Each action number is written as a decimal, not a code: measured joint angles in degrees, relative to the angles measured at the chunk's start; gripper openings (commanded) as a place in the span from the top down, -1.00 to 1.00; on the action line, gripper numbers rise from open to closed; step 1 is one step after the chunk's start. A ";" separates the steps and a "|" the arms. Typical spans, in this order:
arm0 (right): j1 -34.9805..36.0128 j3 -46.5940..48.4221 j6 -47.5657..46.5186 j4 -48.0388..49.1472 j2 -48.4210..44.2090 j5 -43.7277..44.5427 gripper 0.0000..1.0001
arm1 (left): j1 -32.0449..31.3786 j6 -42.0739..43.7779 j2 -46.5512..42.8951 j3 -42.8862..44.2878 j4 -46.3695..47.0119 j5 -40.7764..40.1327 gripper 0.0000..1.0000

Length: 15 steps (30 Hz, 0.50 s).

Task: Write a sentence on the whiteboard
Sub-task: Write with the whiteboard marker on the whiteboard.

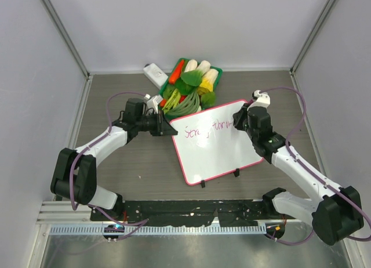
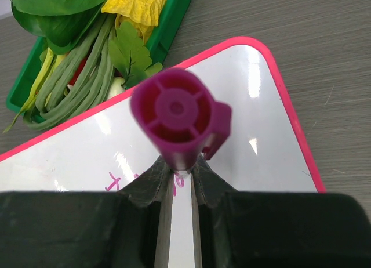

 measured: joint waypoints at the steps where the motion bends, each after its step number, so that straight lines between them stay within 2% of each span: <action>1: 0.00 0.35 -0.04 0.00 0.28 0.20 0.97 | 0.00 0.00 0.00 0.00 0.00 0.00 1.00; 15: 0.00 2.32 -0.22 0.04 2.05 1.31 0.97 | -0.04 0.02 0.02 0.00 0.00 0.00 1.00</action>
